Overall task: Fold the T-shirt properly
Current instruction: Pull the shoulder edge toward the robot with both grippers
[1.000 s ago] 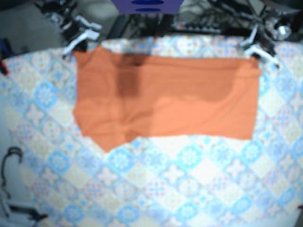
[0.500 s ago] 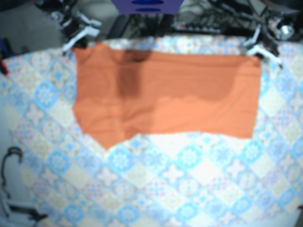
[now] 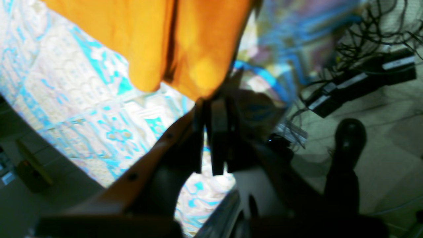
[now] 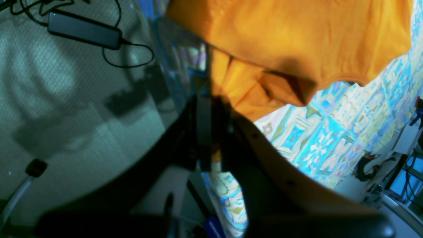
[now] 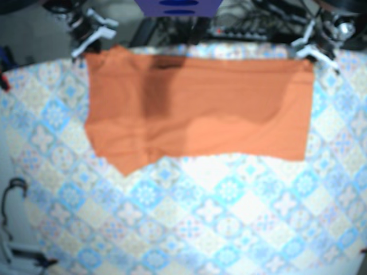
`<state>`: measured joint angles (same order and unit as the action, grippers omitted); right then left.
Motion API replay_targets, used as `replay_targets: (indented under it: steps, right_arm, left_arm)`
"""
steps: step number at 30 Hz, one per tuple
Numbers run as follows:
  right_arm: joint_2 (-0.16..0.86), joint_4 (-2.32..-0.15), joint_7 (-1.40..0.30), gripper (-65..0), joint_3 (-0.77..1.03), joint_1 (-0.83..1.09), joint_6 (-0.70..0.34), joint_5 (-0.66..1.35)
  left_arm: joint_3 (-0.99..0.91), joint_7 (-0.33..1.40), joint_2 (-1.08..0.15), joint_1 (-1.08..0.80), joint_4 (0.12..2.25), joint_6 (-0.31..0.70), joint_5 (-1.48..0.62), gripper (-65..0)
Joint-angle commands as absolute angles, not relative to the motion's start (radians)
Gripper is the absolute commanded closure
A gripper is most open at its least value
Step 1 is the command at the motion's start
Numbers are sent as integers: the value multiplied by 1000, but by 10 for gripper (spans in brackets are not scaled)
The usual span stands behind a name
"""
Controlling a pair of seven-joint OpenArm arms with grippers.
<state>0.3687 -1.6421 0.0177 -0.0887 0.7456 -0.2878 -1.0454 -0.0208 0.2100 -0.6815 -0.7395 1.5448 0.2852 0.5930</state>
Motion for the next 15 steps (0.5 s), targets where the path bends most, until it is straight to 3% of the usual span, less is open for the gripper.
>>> replay_targets:
  steps: [1,15]
  right_arm:
    - [381,-1656,27,-8,-82,753,-277,-1041]
    - [394,-1655,27,-2,-82,759,-274,-1040]
  left_arm:
    - [-25,211,-699,-743,1555,269,593,0]
    - [-22,211,-694,-796,1569,266,593,0]
